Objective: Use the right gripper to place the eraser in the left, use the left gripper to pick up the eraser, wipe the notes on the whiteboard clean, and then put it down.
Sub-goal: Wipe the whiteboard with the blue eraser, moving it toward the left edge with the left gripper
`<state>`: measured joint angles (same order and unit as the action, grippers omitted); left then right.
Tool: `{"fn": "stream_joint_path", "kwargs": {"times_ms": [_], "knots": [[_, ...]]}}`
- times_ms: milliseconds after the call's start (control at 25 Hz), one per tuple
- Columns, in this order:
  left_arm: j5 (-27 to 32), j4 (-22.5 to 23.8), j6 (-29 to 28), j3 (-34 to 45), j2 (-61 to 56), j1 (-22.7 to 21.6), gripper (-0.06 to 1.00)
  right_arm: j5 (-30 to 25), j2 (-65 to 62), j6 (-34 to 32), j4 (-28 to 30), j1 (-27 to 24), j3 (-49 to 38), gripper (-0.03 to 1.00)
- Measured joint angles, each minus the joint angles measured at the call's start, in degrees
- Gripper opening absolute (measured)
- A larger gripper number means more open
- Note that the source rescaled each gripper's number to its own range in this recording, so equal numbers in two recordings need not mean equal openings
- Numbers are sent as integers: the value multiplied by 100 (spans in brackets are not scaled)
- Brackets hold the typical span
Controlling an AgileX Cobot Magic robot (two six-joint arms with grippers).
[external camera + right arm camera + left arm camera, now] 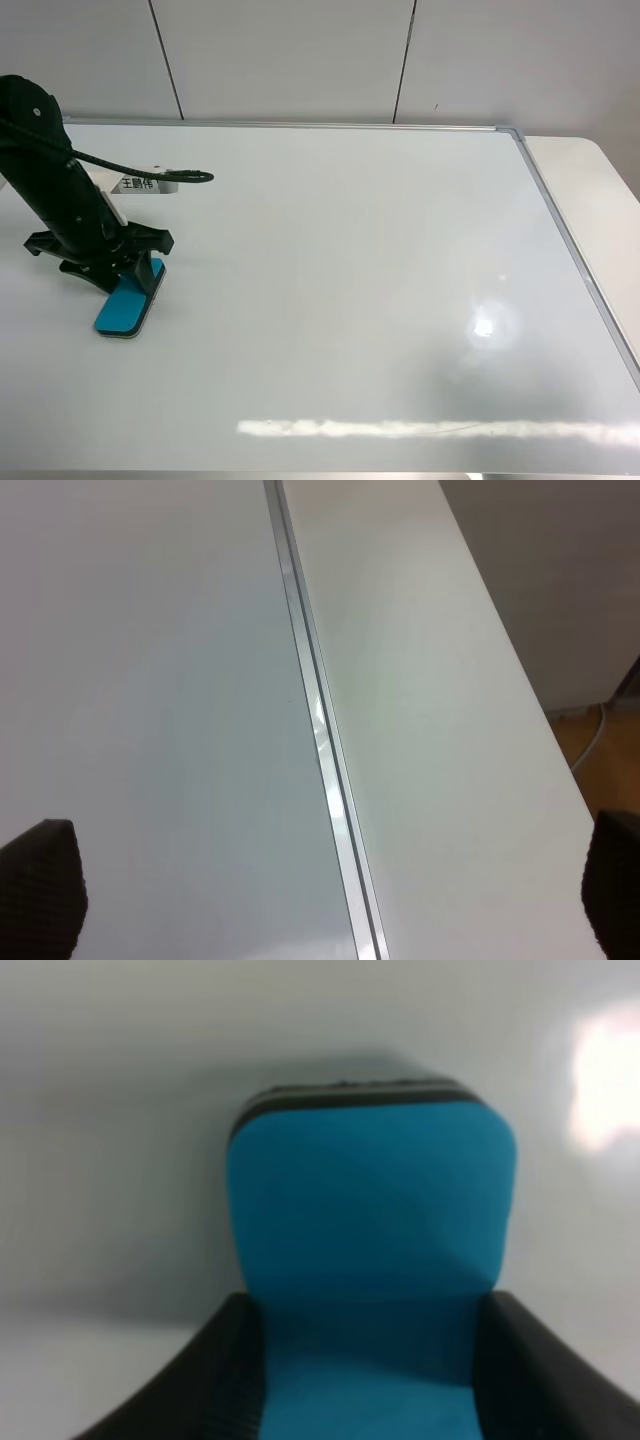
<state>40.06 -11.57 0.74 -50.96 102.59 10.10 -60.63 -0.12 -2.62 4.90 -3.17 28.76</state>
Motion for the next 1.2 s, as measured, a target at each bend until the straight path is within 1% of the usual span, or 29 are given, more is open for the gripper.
{"fn": "stream_joint_path", "kwargs": {"times_ms": [40, 200, 240, 560, 640, 840, 880, 920, 960, 1040, 1080, 1120, 1160, 1200], "knots": [[190, 72, -13, -49, -102, -6, 0, 0, 0, 0, 0, 0, 0, 100], [427, 265, -35, -368, -488, -48, 0, 0, 0, 0, 0, 0, 0, 100], [474, 317, -35, -492, -557, -180, 0, 0, 0, 0, 0, 0, 0, 100], [355, 393, -129, -531, -545, -804, 0, 0, 0, 0, 0, 0, 0, 100], [277, 458, -141, -531, -498, -870, 0, 0, 0, 0, 0, 0, 0, 100], [271, 559, -74, -531, -387, -871, 0, 0, 0, 0, 0, 0, 0, 100], [271, 570, -36, -531, -387, -871, 5, 0, 0, 0, 0, 0, 0, 100], [271, 572, -30, -531, -383, -871, 14, 0, 0, 0, 0, 0, 0, 100], [260, 578, -30, -531, -376, -871, 27, 0, 0, 0, 0, 0, 0, 100], [250, 601, -26, -531, -369, -871, 65, 0, 0, 0, 0, 0, 0, 100], [236, 620, -26, -531, -369, -871, 80, 0, 0, 0, 0, 0, 0, 100], [228, 635, -26, -531, -369, -871, 88, 0, 0, 0, 0, 0, 0, 100], [211, 642, -26, -531, -369, -871, 93, 0, 0, 0, 0, 0, 0, 100], [202, 647, -26, -531, -369, -871, 96, 0, 0, 0, 0, 0, 0, 100]]}}
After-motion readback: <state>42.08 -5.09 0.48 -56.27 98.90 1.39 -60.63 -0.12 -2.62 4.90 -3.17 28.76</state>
